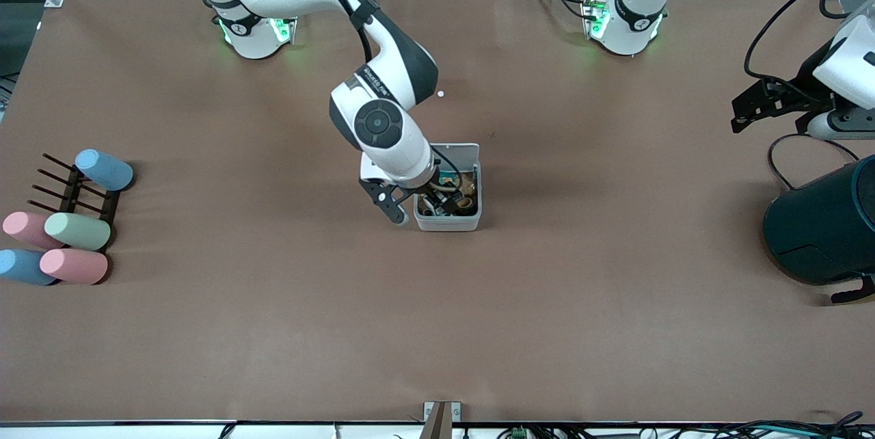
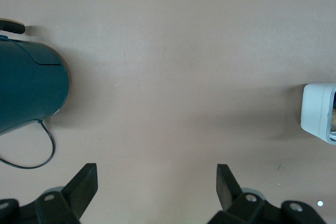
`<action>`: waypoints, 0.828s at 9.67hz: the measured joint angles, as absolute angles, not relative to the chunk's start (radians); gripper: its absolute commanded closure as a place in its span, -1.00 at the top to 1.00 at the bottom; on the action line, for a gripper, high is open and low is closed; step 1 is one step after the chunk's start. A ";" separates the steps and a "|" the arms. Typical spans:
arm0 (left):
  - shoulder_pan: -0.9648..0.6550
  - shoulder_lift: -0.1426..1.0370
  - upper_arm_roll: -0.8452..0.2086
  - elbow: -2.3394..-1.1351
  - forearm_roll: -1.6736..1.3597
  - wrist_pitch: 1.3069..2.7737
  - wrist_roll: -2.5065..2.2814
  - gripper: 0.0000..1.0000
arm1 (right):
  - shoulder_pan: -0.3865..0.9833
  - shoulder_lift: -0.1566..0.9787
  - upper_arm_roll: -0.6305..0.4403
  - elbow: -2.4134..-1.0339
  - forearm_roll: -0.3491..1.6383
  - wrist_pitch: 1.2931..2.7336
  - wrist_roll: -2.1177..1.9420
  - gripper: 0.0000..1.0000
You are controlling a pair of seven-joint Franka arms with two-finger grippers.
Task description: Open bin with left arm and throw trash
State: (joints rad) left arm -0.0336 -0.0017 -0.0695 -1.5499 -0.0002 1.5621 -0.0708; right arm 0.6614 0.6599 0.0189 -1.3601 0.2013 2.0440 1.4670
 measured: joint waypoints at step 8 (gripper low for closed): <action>-0.030 0.011 -0.061 -1.551 -0.007 1.562 -0.073 1.00 | 0.121 0.245 0.002 -1.307 0.142 1.344 0.578 0.99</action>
State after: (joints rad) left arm -0.0297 0.0109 -0.0610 -1.5509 -0.0072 1.5621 -0.0727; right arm 0.1211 0.2449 0.0019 -1.3069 0.1424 1.3444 0.5776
